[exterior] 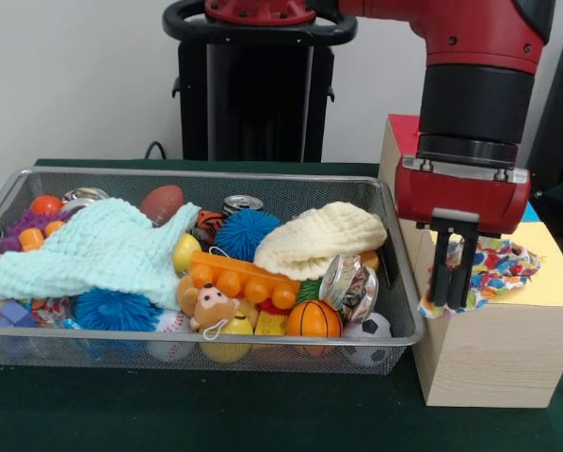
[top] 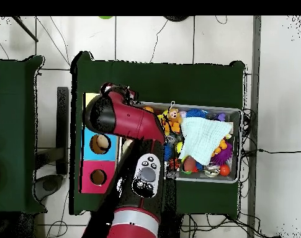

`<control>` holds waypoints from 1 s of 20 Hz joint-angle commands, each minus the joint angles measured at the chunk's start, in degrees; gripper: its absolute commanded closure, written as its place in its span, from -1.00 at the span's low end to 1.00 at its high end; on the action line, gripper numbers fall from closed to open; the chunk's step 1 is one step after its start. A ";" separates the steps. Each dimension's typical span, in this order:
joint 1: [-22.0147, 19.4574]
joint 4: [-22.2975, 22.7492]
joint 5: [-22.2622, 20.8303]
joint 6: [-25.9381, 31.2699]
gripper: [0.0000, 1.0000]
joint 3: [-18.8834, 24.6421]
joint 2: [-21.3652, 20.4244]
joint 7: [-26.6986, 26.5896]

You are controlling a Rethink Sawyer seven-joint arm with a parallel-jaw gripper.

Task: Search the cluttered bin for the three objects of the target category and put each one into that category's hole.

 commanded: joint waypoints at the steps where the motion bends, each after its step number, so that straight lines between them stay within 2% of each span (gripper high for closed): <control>1: 0.57 6.77 -2.80 -2.52 1.00 1.04 3.20 9.97; 10: 1.03 6.79 -2.33 0.35 1.00 0.70 5.17 9.39; 14: 0.98 7.07 -1.80 2.68 1.00 1.14 4.53 9.10; 20: 1.95 10.29 -0.80 5.00 1.00 2.35 2.63 10.03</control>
